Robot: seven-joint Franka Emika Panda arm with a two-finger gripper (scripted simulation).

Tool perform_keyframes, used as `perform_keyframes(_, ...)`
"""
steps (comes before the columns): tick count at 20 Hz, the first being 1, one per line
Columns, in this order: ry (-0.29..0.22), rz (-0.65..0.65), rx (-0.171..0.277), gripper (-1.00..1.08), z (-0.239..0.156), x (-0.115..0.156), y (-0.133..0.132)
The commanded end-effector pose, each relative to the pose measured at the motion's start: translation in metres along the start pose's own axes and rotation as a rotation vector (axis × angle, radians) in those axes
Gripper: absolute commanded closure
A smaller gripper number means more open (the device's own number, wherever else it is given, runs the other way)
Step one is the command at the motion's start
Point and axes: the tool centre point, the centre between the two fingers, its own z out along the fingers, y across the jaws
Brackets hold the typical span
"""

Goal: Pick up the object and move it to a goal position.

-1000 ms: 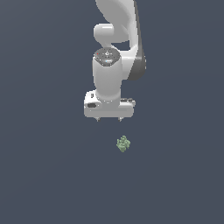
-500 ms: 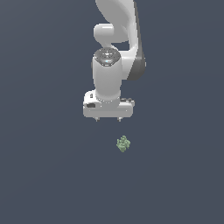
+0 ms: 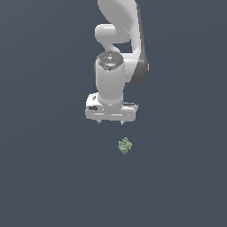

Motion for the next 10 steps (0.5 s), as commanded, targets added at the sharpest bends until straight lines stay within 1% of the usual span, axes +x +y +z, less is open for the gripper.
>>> perform_keyframes(1, -0.001, 0.033, 0.001, -0.92, 0.003, 0.002, -0.003)
perform_keyframes(10, -0.005, 0.219, 0.007, -0.92, 0.018, 0.013, -0.017)
